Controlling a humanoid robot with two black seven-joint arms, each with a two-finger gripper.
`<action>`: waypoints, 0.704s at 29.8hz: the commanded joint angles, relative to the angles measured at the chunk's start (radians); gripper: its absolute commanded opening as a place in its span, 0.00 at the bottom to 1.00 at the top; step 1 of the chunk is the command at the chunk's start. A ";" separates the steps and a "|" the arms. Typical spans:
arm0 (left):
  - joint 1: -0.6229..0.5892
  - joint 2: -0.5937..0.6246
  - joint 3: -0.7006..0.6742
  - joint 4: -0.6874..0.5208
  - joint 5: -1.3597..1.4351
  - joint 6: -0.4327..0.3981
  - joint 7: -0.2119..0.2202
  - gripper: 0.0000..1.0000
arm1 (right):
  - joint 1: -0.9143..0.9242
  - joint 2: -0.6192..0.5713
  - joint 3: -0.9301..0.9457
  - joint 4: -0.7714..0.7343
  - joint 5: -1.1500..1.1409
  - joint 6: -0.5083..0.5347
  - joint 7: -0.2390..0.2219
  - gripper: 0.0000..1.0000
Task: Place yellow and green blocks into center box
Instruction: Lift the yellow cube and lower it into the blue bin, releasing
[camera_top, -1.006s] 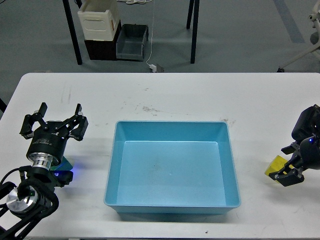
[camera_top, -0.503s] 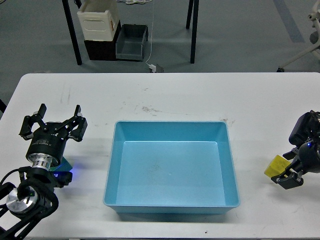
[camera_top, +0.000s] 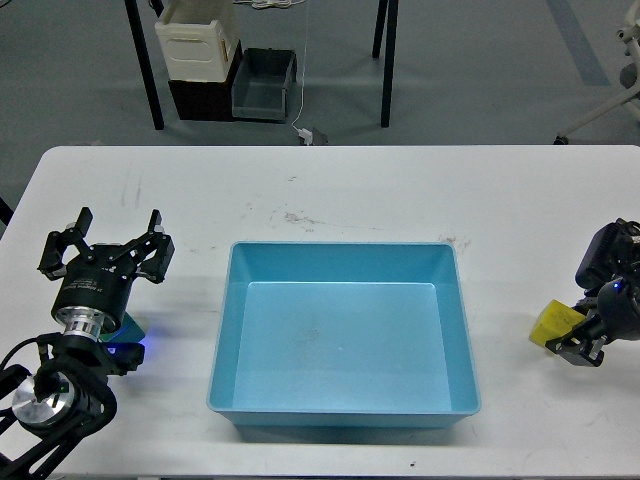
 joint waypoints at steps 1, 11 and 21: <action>0.000 0.000 0.000 0.000 0.000 0.000 0.000 1.00 | 0.091 -0.007 0.081 0.000 0.020 -0.011 0.000 0.14; -0.003 0.003 -0.009 0.000 0.000 -0.002 0.000 1.00 | 0.436 0.075 0.055 0.184 0.190 0.014 0.000 0.11; 0.003 0.005 -0.052 0.000 0.000 0.000 0.000 1.00 | 0.489 0.399 -0.151 0.150 0.235 0.014 0.000 0.12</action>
